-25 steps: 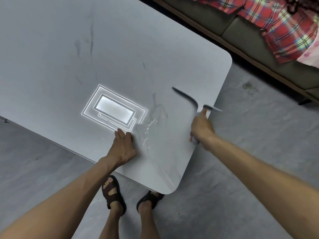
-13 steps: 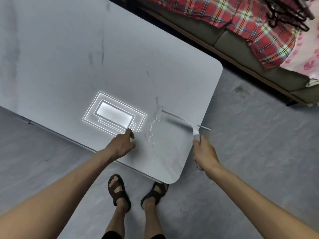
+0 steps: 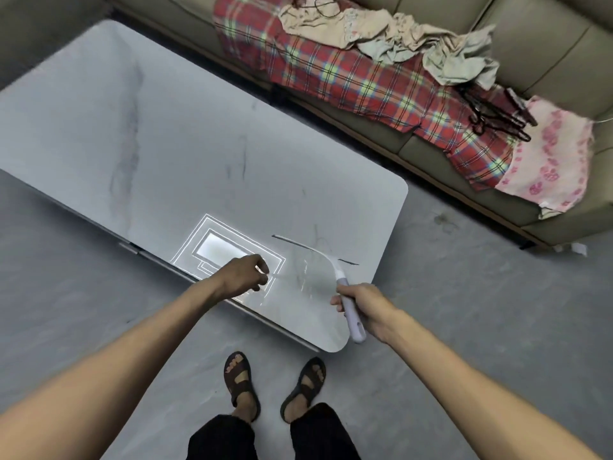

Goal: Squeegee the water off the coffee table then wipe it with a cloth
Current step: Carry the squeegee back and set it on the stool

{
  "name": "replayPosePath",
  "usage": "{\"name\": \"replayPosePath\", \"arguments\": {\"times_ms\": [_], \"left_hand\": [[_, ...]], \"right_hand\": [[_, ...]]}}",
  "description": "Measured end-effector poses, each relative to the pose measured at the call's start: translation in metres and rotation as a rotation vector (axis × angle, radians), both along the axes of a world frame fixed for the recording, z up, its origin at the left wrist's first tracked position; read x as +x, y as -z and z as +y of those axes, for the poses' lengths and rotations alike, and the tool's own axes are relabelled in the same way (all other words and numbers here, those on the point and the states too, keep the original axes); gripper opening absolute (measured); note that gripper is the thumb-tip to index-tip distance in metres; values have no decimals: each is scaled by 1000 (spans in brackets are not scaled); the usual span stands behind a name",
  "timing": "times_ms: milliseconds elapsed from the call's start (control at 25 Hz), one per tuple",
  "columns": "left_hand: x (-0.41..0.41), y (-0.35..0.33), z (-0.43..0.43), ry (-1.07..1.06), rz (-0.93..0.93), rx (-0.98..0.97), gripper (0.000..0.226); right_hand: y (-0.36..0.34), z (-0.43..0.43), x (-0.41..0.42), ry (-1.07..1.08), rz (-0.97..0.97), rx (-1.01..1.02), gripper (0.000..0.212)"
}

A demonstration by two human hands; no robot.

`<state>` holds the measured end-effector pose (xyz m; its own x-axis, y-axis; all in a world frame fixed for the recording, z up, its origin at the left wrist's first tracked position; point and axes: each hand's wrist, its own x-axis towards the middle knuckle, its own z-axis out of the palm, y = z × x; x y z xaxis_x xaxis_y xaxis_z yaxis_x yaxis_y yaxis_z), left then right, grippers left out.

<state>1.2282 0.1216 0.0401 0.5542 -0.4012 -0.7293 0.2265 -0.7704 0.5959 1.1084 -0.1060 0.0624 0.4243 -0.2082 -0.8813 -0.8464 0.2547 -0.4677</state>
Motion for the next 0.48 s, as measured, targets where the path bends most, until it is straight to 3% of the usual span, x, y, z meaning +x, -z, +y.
{"name": "replayPosePath", "arguments": {"times_ms": [160, 280, 400, 480], "left_hand": [[-13, -76, 8, -71, 36, -112, 21], [-35, -125, 18, -126, 17, -148, 23], [-69, -157, 18, -211, 30, -170, 40], [-99, -174, 11, -268, -10, -149, 50]], "right_hand": [[-50, 28, 23, 61, -40, 202, 17], [-79, 44, 28, -94, -105, 210, 18], [-106, 53, 30, -261, -190, 249, 13], [-122, 55, 24, -395, -230, 261, 21]]}}
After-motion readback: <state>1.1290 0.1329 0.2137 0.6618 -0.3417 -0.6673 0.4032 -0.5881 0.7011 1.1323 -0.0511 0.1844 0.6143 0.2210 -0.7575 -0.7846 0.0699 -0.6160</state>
